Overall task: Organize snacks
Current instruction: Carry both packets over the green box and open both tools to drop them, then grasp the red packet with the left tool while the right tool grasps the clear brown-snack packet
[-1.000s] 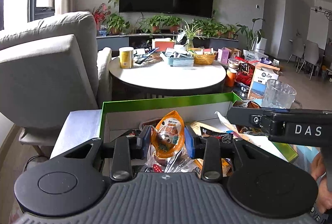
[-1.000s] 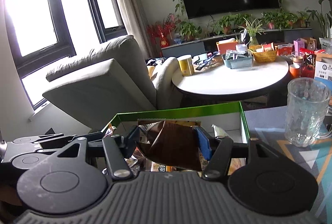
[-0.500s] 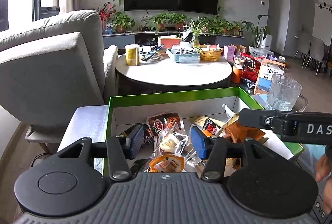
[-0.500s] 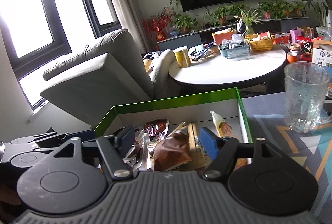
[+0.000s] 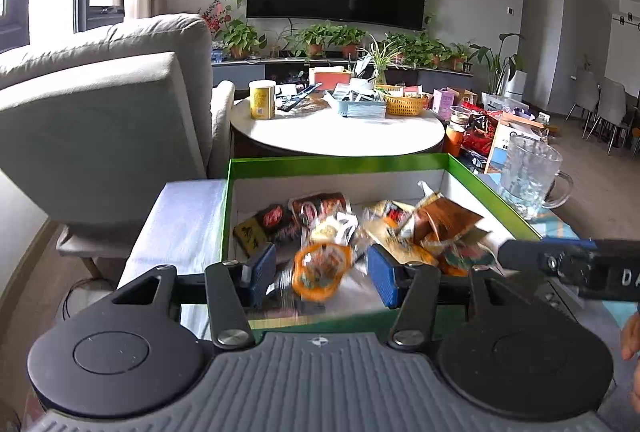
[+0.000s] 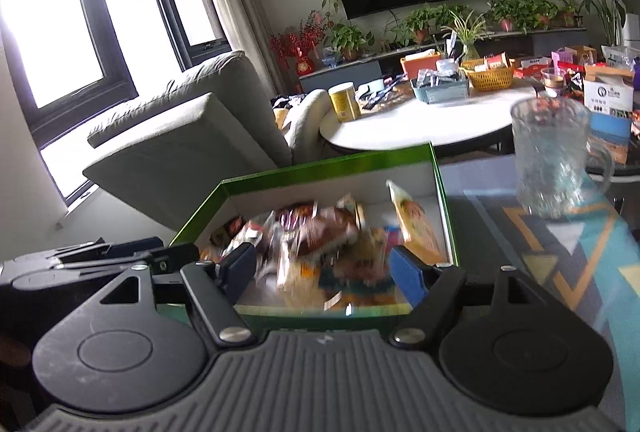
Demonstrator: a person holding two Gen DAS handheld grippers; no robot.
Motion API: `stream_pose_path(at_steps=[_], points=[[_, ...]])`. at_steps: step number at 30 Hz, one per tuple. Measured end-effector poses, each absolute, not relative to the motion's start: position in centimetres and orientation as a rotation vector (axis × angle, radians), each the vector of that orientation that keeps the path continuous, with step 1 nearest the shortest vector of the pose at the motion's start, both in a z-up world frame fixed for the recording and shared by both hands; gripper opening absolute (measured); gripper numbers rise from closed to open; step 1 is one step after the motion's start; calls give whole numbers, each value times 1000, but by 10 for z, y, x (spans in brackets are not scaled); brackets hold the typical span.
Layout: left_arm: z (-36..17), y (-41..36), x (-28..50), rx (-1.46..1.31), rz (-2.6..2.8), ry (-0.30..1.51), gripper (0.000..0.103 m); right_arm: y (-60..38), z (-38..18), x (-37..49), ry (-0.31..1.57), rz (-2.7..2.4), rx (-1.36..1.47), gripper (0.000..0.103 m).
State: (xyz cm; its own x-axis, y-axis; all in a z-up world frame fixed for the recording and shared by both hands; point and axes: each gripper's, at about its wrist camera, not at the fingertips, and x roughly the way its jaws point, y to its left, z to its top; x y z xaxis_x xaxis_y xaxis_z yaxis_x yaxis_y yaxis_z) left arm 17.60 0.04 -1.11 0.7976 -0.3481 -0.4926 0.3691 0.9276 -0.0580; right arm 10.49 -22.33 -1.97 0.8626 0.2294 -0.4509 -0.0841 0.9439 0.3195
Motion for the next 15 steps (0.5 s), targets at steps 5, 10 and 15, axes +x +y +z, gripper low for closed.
stream_pose_path(at_steps=[5, 10, 15], points=[[-16, 9, 149, 35, -386, 540, 48, -217, -32, 81, 567, 192, 314, 44], [-21, 18, 130, 6, -370, 569, 48, -204, -49, 61, 654, 249, 342, 44], [-28, 23, 111, 21, -367, 589, 48, -191, -66, 48, 708, 250, 292, 44]])
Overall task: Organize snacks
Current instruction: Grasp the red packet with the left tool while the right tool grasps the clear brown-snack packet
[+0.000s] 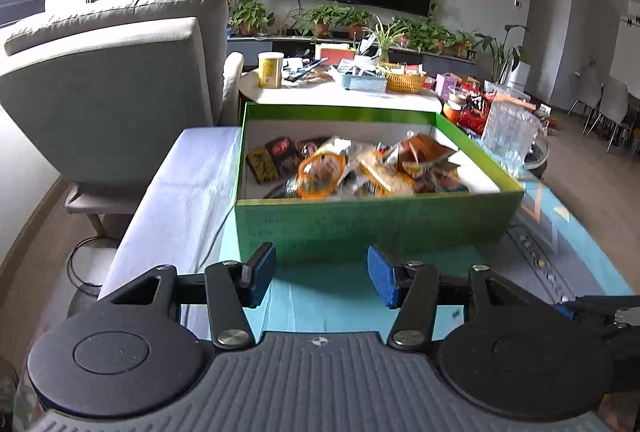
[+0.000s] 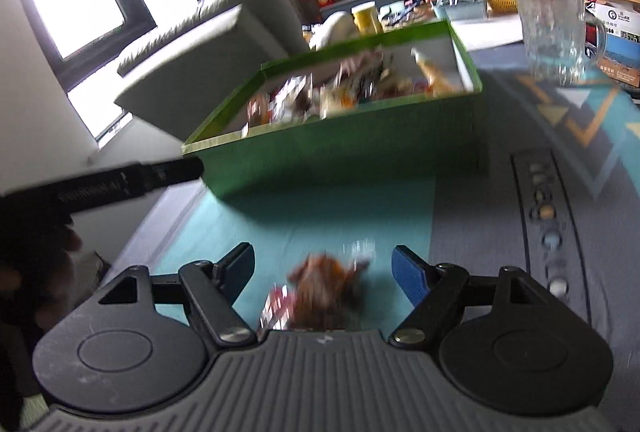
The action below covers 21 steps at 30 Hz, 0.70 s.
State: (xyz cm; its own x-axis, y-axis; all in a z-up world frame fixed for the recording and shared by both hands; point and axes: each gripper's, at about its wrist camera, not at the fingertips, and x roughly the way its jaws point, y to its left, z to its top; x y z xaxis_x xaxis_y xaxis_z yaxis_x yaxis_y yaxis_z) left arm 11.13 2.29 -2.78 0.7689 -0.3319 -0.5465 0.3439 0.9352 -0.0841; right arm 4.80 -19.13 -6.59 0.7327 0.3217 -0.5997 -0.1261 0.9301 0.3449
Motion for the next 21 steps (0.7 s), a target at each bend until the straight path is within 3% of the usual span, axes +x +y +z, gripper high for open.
stream_pose_path(at_steps=[15, 21], points=[[-45, -16, 63, 141, -613, 680, 48, -203, -71, 27, 676, 106, 81, 44], [-63, -40, 47, 241, -681, 726, 48, -216, -66, 27, 683, 122, 146, 45]])
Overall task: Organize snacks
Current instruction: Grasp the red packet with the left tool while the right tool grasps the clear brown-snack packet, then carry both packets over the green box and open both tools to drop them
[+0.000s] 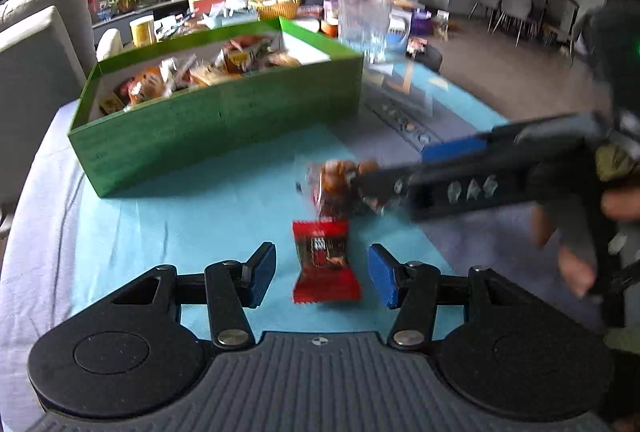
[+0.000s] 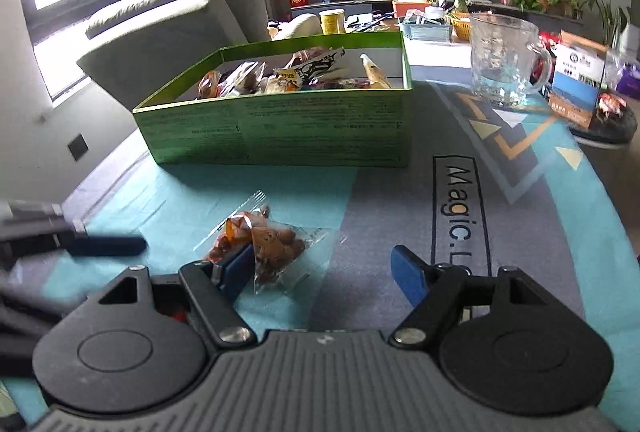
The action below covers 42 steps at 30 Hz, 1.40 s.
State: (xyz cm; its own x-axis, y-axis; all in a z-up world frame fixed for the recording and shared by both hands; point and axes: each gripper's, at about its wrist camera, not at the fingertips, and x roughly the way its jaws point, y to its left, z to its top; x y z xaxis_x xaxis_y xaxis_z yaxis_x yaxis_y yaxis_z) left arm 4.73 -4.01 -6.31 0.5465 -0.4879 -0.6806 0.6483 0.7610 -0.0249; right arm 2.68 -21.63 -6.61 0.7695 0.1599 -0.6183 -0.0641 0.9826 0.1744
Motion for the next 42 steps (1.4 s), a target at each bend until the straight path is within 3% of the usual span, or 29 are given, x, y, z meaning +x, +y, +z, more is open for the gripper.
stream_pose_path(at_steps=[4, 5, 13, 23, 42], points=[[-71, -43, 58, 205, -646, 768, 44, -219, -62, 24, 676, 152, 165, 45], [-71, -42, 60, 191, -650, 767, 30, -216, -61, 24, 674, 169, 151, 45], [-62, -19, 63, 163, -554, 764, 30, -189, -57, 43, 674, 342, -26, 45], [-59, 11, 76, 86, -433, 780, 30, -191, -68, 56, 741, 286, 54, 43], [3, 2, 113, 75, -427, 553, 30, -203, -3, 64, 501, 261, 159, 42]])
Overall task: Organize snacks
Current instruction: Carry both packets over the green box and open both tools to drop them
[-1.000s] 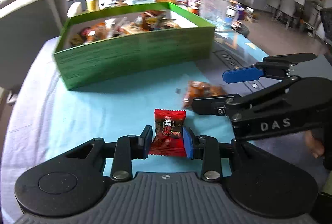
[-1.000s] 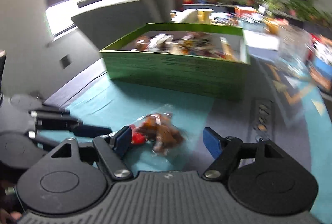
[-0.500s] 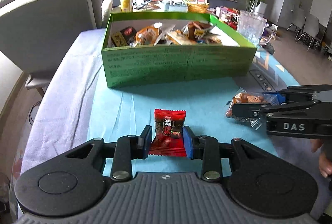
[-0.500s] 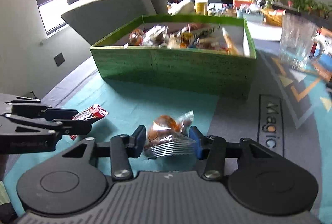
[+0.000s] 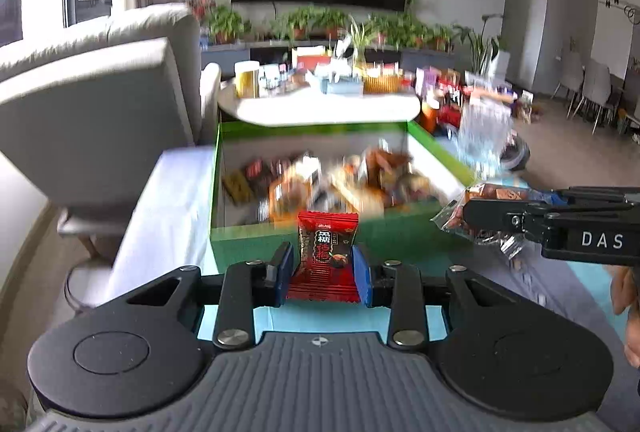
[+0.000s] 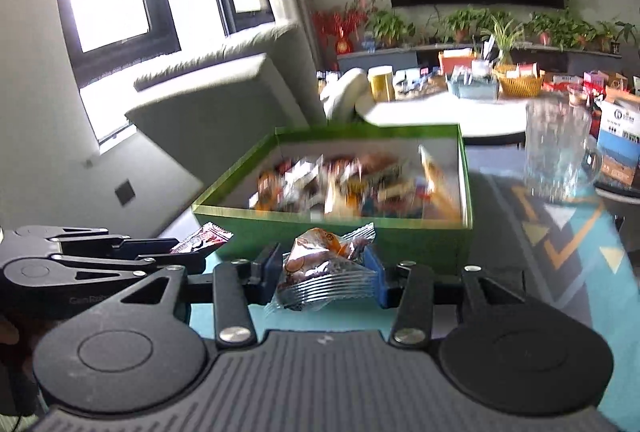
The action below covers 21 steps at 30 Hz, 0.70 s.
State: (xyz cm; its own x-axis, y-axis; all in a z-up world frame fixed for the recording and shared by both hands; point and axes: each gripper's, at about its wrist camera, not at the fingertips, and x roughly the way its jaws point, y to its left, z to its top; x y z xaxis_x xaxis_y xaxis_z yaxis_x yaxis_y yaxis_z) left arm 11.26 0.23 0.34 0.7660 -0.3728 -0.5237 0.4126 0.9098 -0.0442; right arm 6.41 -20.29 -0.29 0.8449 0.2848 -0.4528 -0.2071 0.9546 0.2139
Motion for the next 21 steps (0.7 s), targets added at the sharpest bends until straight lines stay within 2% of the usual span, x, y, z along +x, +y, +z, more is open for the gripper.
stream_pose_path(at_steps=[9, 21], points=[[29, -12, 154, 61, -425, 455, 30, -206, 21, 96, 400, 242, 171, 42], [15, -21, 213, 50, -400, 482, 30, -211, 13, 141, 406, 216, 201, 42]])
